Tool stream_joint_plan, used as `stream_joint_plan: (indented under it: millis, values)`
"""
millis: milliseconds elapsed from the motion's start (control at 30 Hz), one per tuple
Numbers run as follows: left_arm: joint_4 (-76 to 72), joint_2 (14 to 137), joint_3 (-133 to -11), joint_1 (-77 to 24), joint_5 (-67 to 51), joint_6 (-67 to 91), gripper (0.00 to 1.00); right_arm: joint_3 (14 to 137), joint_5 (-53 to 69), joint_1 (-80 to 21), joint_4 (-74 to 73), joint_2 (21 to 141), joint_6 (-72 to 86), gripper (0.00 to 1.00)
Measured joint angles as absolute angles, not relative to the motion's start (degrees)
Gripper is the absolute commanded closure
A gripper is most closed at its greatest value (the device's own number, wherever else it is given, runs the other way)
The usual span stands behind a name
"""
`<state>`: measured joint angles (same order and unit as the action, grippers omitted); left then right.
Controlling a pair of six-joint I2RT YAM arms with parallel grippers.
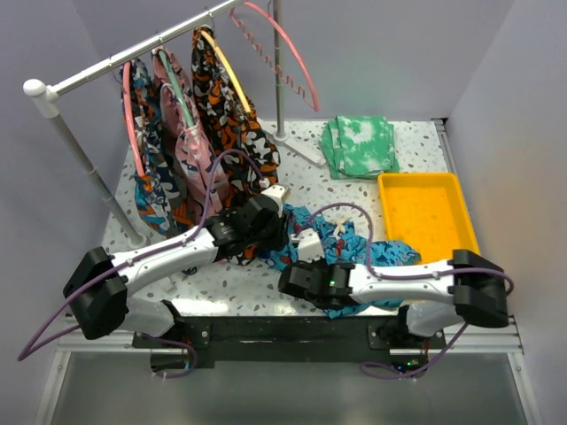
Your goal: Place the shorts on the hanger
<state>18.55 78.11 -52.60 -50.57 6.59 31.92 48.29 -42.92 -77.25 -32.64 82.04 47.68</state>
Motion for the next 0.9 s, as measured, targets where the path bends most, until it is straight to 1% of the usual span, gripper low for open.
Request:
stream_joint_plan:
  millis: [100, 233, 333, 467, 600, 700, 900]
  values:
    - [18.5, 78.8, -53.7, -51.9, 6.2, 31.8, 0.50, 43.5, -44.7, -77.3, -36.8, 71.4, 53.6, 1.00]
    - [19.1, 81.4, -58.0, -55.1, 6.2, 31.7, 0.43, 34.7, -45.6, -77.3, -40.2, 51.5, 60.8, 1.00]
    - [19.3, 84.4, -62.7, -56.8, 7.3, 31.6, 0.43, 27.6, -45.3, -77.2, -41.4, 39.6, 64.7, 1.00]
    - [21.2, 90.5, -71.1, -57.5, 12.1, 30.3, 0.44, 21.2, -44.0, -77.2, -43.1, 31.4, 68.2, 1.00]
    - [23.2, 98.7, -79.6, -58.1, 18.3, 28.4, 0.42, 20.6, -43.8, -77.2, -43.3, 30.7, 70.2, 1.00]
    - [25.5, 104.4, -84.7, -58.3, 22.1, 26.3, 0.37, 20.9, -43.8, -77.2, -43.3, 34.5, 71.0, 1.00]
    - [29.8, 116.0, -95.6, -58.5, 27.3, 22.5, 0.33, 22.0, -43.7, -77.2, -42.7, 39.7, 71.6, 1.00]
